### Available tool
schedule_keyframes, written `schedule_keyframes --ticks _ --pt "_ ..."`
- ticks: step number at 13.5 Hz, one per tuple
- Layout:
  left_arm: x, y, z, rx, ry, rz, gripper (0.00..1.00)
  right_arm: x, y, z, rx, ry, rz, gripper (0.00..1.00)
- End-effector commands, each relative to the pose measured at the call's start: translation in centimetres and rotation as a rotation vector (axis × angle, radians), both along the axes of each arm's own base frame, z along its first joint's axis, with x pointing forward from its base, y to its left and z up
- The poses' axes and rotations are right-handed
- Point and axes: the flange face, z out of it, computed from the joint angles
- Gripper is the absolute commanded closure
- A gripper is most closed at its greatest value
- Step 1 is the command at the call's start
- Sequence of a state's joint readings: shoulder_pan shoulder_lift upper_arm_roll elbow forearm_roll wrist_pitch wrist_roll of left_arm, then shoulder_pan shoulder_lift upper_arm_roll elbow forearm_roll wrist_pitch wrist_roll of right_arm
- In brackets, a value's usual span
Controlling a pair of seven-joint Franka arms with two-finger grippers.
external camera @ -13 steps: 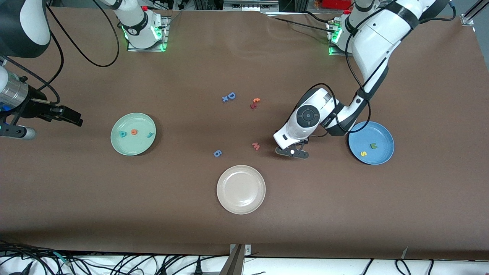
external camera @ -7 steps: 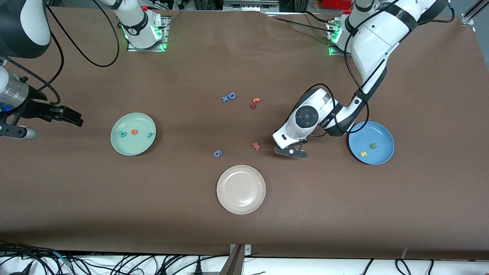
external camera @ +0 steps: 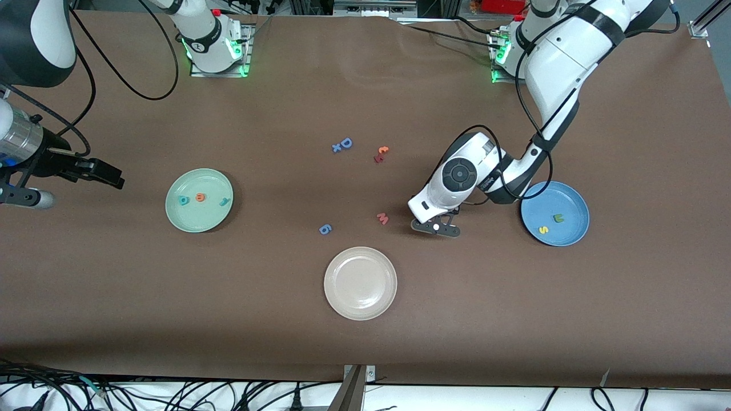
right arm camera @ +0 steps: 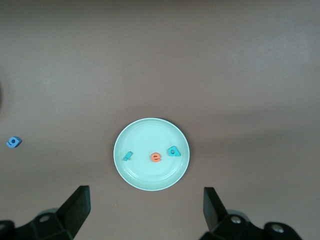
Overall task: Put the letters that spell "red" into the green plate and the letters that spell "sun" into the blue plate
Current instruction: 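Carry the yellow u with the left gripper over the blue plate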
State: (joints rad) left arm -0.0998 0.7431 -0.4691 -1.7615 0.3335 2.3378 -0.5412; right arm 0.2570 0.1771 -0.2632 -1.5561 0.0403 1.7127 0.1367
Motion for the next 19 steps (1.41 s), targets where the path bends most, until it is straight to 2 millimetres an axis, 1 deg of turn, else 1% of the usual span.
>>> schedule_keyframes --ticks 1,3,4,5,6,8,9,10,11,12,13,15,16,17,19 --pt "0.0 0.0 -0.5 -0.020 0.019 0.002 0.91 -0.4 -0.2 0.1 0.002 -0.008 -0.011 0.00" --pt "0.1 0.1 -0.5 -0.020 0.019 0.002 0.91 -0.4 -0.1 0.1 0.002 -0.006 -0.009 0.00" --pt "0.7 0.7 0.0 -0.022 0.009 0.006 0.91 -0.4 -0.2 0.1 0.002 -0.008 -0.011 0.00" --pt "1.8 2.1 0.6 -0.025 0.000 0.006 0.91 -0.4 -0.2 0.1 0.002 -0.006 -0.011 0.00" --pt "3.3 4.0 1.5 -0.031 -0.007 -0.002 0.91 -0.4 -0.2 0.1 0.002 -0.006 -0.011 0.00" --pt "4.9 6.4 3.3 -0.013 0.007 0.002 0.91 -0.4 -0.2 0.1 0.002 -0.006 -0.011 0.00" --pt "5.4 7.7 3.9 0.003 0.005 0.009 0.91 -0.4 -0.2 0.1 0.002 -0.009 -0.011 0.00" --pt "6.2 9.8 4.4 0.016 0.006 0.034 0.91 -0.4 -0.2 0.1 0.002 -0.006 -0.011 0.00" --pt "7.0 11.3 5.2 0.029 0.009 0.043 0.91 -0.4 -0.2 0.1 0.002 -0.006 -0.011 0.00" --pt "7.5 12.8 5.4 0.044 0.025 0.028 0.91 -0.4 -0.2 0.1 0.002 -0.008 -0.011 0.00" --pt "8.4 15.2 5.8 0.053 0.027 0.029 0.91 -0.4 -0.2 0.1 0.002 -0.008 -0.011 0.00" --pt "9.3 19.7 6.2 0.049 0.029 0.026 0.91 -0.4 -0.2 0.1 0.002 -0.006 -0.011 0.00" --pt "9.5 21.4 6.1 0.045 0.032 0.023 0.91 -0.4 -0.2 0.1 0.002 -0.006 -0.011 0.00" --pt "9.6 22.9 6.0 0.048 0.046 0.036 0.91 -0.4 -0.2 0.1 0.002 -0.006 -0.011 0.00" --pt "8.9 24.7 6.0 0.073 0.108 0.046 0.91 -0.4 -0.1 0.1 0.002 -0.006 -0.009 0.00"
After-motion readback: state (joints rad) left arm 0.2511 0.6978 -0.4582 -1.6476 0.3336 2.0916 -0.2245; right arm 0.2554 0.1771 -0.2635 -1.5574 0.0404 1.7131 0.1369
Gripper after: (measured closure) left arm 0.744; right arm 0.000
